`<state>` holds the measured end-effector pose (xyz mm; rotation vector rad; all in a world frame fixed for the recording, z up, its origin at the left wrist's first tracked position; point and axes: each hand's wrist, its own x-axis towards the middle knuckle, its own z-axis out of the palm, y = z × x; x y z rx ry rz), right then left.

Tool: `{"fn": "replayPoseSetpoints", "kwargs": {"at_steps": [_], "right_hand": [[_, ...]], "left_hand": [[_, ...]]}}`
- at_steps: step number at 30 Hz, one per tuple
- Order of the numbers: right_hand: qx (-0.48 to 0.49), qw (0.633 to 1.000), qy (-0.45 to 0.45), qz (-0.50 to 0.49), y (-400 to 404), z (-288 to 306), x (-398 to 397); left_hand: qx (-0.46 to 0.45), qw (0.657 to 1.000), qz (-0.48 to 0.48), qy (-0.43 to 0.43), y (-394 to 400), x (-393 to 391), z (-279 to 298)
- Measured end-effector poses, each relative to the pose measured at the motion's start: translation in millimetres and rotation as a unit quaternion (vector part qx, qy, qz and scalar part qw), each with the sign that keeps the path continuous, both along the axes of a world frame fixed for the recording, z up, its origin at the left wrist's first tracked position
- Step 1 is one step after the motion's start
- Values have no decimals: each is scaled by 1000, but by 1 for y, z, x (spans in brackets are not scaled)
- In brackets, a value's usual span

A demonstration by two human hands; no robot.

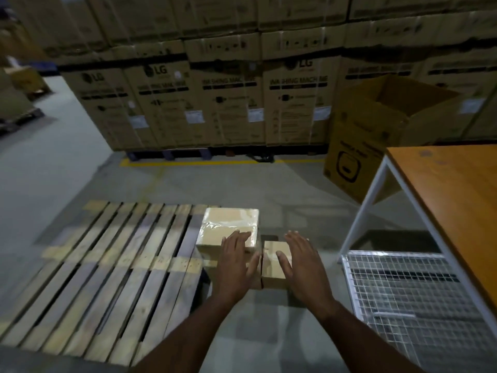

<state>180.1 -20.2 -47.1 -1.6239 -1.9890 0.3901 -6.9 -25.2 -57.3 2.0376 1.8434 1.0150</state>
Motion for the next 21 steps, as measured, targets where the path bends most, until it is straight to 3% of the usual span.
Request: {"fn": "replayPoseSetpoints", "kwargs": {"at_steps": [13,21], "right_hand": [[-107,994,-7,17,118,-38,-97],[-142,990,2,-19,185,-68,-160]], "left_hand": [[-84,992,89,-34,104,-106,-54],[-132,990,54,-16,188,-160,-86]]}}
